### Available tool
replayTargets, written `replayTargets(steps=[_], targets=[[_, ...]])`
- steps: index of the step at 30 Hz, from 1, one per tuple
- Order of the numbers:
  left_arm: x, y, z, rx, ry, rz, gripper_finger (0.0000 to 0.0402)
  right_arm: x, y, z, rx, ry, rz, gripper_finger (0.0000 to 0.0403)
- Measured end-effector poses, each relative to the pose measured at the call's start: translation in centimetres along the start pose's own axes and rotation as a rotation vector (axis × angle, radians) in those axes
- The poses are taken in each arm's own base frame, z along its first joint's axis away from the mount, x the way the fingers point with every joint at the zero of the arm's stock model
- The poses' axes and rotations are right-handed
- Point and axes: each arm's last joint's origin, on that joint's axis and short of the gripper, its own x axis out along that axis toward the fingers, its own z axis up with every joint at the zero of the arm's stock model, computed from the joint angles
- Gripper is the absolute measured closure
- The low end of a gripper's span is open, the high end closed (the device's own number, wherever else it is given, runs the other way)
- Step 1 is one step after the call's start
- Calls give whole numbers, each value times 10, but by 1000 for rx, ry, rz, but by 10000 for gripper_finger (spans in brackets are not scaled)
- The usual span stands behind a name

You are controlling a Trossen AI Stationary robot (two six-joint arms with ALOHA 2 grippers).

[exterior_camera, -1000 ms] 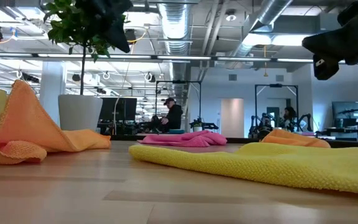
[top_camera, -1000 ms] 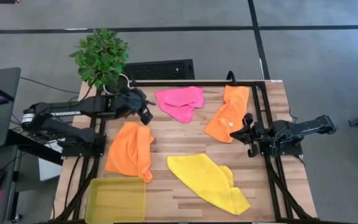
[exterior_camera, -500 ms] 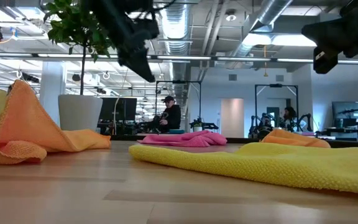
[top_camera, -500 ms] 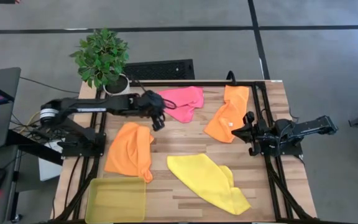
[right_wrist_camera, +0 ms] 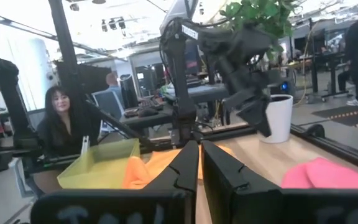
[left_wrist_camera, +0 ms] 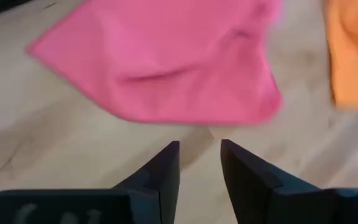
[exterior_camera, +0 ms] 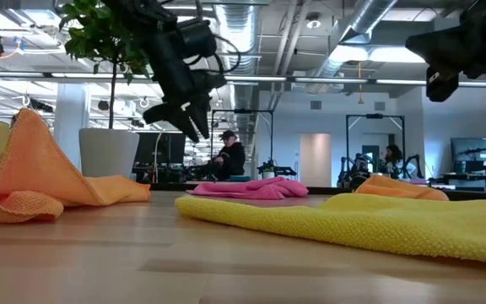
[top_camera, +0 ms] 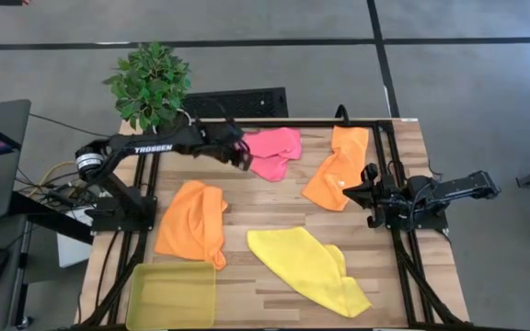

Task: Fold microfiber towels
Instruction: Fold the pink microfiber towel

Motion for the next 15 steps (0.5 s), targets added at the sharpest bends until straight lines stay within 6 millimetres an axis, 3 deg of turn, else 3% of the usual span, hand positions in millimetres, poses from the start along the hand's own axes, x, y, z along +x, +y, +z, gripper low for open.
replayTargets(steps=[8,15], targets=[[11,26,26,-57,-72,12,283,0,-2,0,0,-5,-30,359],[4,34,9,19,150,111,283,0,-3,1,0,-7,-45,359]])
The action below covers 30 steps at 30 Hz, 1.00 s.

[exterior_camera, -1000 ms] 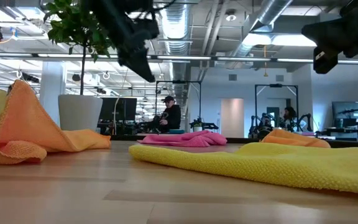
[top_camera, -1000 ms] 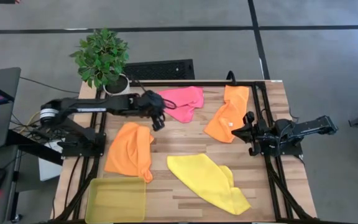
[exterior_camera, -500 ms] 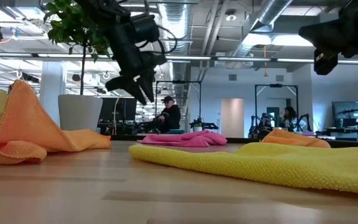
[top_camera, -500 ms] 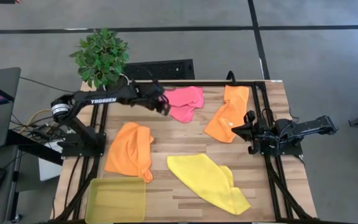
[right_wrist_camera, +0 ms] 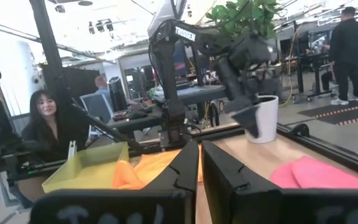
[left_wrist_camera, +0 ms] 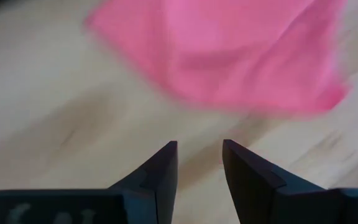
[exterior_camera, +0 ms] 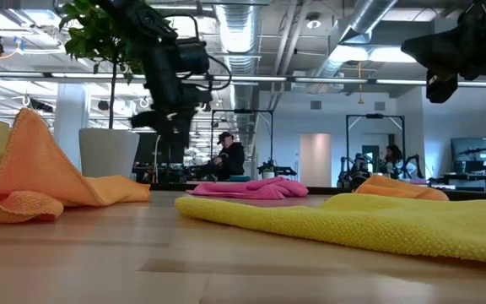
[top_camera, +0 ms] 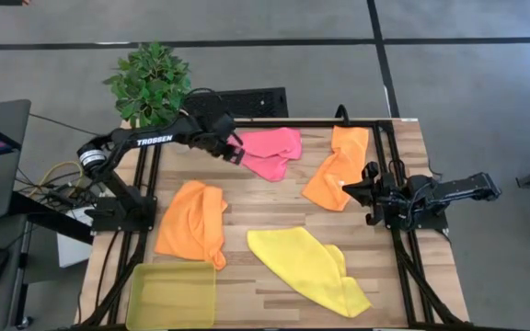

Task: Fold microfiber towels
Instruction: Fold the pink microfiber towel

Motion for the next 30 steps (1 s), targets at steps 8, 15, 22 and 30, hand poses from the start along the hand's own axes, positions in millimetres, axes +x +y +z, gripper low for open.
replayTargets(steps=[8,15,22,30], targets=[[2,0,5,-102,-36,54,283,0,0,0,-1,0,1,359],[37,-19,26,-22,-111,-110,283,0,0,0,-1,0,1,359],[56,-40,32,116,-41,53,283,0,0,0,-2,0,1,359],[76,-63,28,212,60,80,283,0,0,0,-3,0,1,359]])
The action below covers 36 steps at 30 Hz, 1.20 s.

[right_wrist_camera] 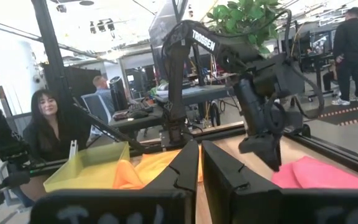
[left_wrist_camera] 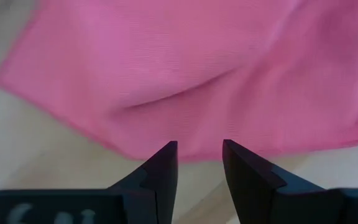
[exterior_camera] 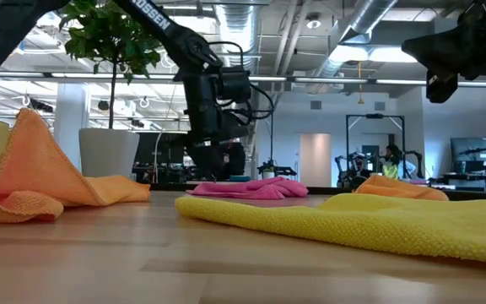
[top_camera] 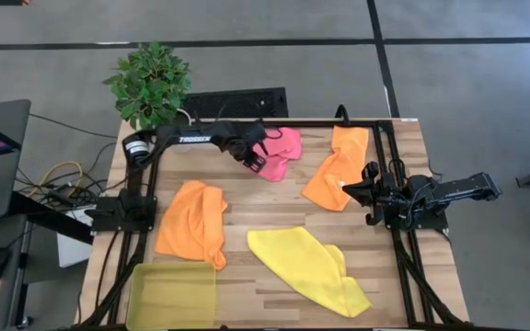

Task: Fold microfiber towels
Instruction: Fold the pink microfiber towel

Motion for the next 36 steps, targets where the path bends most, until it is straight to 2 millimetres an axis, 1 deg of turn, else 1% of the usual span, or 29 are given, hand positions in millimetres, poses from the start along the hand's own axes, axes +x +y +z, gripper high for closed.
replayTargets(steps=[4,10,16,21,27,31,36], targets=[[12,-11,-4,25,-1,19,283,0,0,0,0,0,0,359],[29,-15,-8,23,32,42,283,0,0,0,0,0,0,359],[29,-15,-8,11,37,34,283,0,0,0,0,0,0,359],[28,-19,-14,26,87,-1,283,0,0,0,0,0,0,359],[26,-37,-25,41,115,-27,283,0,0,0,0,0,0,359],[23,-57,-37,72,123,-46,283,0,0,0,0,0,2,359],[20,-78,-51,75,128,-58,283,0,0,0,0,0,5,359]])
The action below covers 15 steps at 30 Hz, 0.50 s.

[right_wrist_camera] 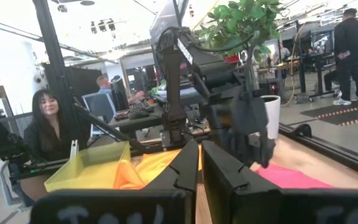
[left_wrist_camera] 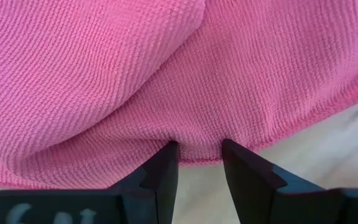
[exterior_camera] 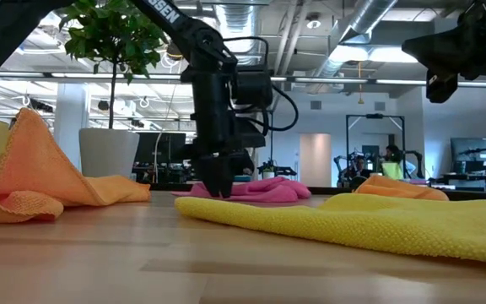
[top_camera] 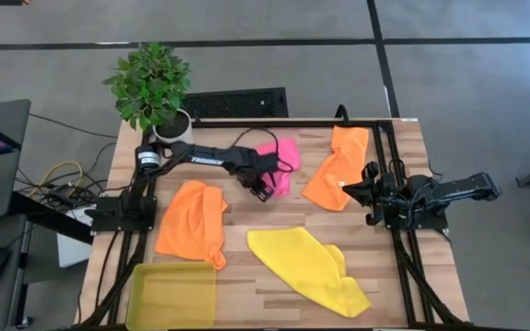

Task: Fold microfiber towels
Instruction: Fold the pink microfiber towel

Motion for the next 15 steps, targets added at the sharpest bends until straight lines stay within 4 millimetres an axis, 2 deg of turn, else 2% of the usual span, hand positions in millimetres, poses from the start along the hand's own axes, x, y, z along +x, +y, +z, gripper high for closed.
replayTargets(steps=[5,10,12,15], targets=[[-1,-18,-11,-15,1,-9,283,0,0,0,0,0,0,359],[-5,-26,-16,-69,4,-14,283,0,0,0,0,0,0,359],[-16,-25,-16,-89,11,-9,283,0,0,0,0,0,0,359],[-48,-18,-7,-122,-39,12,283,0,0,0,0,0,0,359]])
